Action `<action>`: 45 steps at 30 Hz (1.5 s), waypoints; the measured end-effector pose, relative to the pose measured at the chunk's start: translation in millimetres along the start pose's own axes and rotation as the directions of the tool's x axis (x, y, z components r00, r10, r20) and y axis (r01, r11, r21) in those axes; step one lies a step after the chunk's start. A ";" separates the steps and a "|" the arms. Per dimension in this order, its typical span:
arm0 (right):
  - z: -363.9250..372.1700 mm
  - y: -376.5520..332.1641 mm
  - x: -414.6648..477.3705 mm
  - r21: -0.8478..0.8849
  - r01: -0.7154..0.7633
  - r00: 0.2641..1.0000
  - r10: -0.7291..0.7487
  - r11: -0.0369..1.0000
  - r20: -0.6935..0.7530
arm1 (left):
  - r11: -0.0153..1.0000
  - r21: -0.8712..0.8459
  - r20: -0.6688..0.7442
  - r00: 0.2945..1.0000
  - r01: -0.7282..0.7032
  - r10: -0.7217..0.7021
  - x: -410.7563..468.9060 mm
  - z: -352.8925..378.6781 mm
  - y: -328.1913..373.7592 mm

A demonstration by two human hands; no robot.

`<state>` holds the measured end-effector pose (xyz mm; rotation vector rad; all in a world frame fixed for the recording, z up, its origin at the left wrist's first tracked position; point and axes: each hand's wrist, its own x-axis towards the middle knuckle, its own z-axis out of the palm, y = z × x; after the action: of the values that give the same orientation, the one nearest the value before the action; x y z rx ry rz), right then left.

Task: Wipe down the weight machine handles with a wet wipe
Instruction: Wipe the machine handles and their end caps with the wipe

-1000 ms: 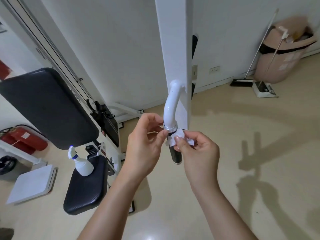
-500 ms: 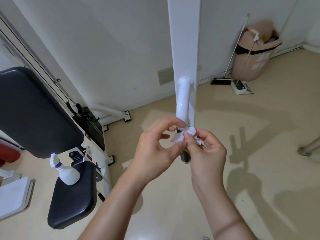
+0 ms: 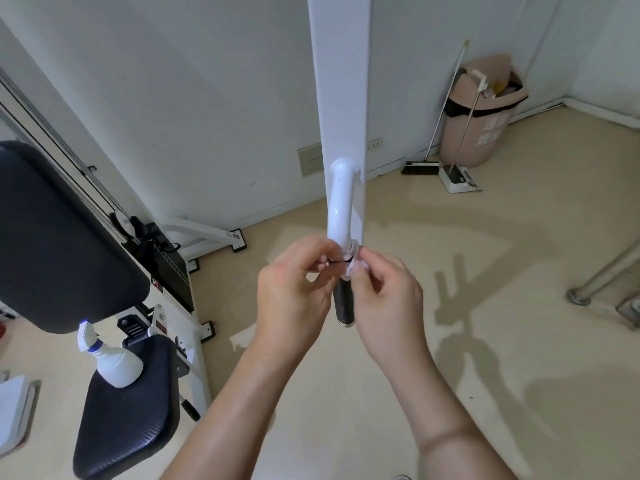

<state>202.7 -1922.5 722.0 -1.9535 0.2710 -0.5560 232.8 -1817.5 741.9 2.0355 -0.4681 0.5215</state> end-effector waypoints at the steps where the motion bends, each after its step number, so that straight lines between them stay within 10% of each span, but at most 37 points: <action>1: 0.5 -1.1 -6.7 -0.076 0.070 0.998 -0.070 0.995 0.007 | 1.000 0.012 -0.006 1.000 -0.016 0.016 0.5 -1.3 -1.7; 12: 27.9 -3.4 -14.3 -0.158 0.146 0.928 -0.191 0.977 -0.321 | 0.828 -0.455 0.200 0.944 0.326 -0.262 -4.1 -14.1 -4.5; 20: -6.9 1.4 -18.8 0.212 -0.036 0.999 0.027 0.977 0.045 | 0.929 -0.280 0.031 0.969 0.243 -0.244 -22.6 3.0 1.1; 33: -2.0 -12.1 6.9 0.344 -0.168 0.986 0.158 0.924 0.057 | 0.884 -0.369 -0.272 0.877 0.285 -0.396 -13.9 10.8 4.6; 38: -5.2 -9.0 11.7 0.349 -0.186 0.982 0.158 0.918 0.106 | 0.987 -0.143 -0.059 0.995 0.075 -0.084 -29.7 17.5 -0.4; 45: -24.4 -10.6 15.7 0.276 -0.196 0.947 0.109 0.941 0.302 | 0.933 -0.195 0.377 0.901 0.302 -0.213 9.5 -7.2 -26.5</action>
<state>203.6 -1944.0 744.2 -1.6684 0.1454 -0.1956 253.4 -1799.7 731.5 1.9078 -0.4375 -0.0682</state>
